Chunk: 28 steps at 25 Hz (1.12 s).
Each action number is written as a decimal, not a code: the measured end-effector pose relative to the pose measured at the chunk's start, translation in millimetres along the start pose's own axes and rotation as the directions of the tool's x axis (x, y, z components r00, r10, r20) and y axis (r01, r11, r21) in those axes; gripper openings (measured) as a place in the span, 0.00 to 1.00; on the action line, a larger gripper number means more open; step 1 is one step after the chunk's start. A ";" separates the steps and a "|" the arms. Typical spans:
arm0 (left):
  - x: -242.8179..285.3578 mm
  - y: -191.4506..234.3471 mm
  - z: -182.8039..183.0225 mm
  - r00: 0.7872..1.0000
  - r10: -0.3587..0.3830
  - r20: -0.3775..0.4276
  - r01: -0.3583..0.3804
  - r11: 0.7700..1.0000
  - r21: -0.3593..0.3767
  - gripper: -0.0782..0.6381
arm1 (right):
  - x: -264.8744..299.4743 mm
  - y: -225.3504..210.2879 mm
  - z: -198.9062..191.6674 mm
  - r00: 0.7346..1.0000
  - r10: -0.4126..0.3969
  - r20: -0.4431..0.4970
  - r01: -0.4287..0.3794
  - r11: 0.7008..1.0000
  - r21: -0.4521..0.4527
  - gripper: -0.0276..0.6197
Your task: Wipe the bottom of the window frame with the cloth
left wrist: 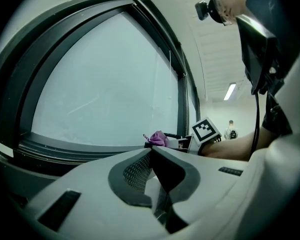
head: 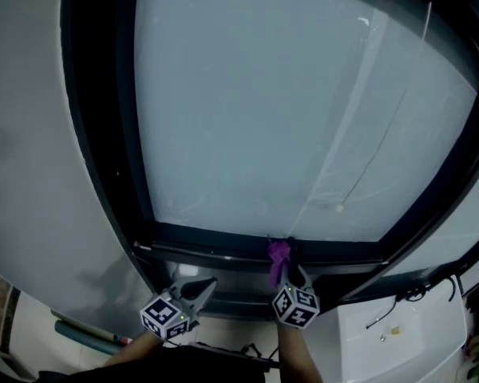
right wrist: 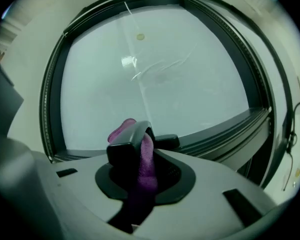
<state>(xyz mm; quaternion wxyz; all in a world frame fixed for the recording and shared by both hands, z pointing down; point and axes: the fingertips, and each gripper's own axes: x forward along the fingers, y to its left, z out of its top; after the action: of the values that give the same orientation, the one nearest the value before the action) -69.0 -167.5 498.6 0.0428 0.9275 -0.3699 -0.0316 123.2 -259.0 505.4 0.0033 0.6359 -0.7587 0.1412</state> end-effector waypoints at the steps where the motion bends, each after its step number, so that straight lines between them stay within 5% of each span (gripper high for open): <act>1: 2.3 -2.8 -0.1 1.000 0.003 0.000 -0.003 1.000 0.002 0.11 | -0.7 -1.3 0.9 1.000 0.006 -0.001 -0.006 0.999 -0.044 0.16; 12: 54.6 -46.8 -2.1 1.000 0.016 -0.010 -0.015 0.999 0.047 0.11 | -3.9 -23.6 11.6 0.995 0.087 -0.046 -0.097 0.933 -0.345 0.16; 23: 76.8 -79.0 -12.7 0.997 0.083 -0.006 -0.083 0.996 0.015 0.11 | 9.4 -42.4 30.9 0.976 0.151 -0.159 -0.210 0.853 -0.479 0.16; 28: 74.1 -65.6 -7.3 0.997 0.081 0.005 -0.081 0.997 0.005 0.11 | 17.7 -43.9 40.2 0.980 0.122 -0.160 -0.183 0.868 -0.461 0.16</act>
<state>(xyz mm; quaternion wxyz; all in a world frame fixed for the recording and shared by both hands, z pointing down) 30.2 -170.7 497.1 0.0408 0.9118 -0.4074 -0.0314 169.2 -291.5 479.3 0.1948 0.5437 -0.8163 -0.0088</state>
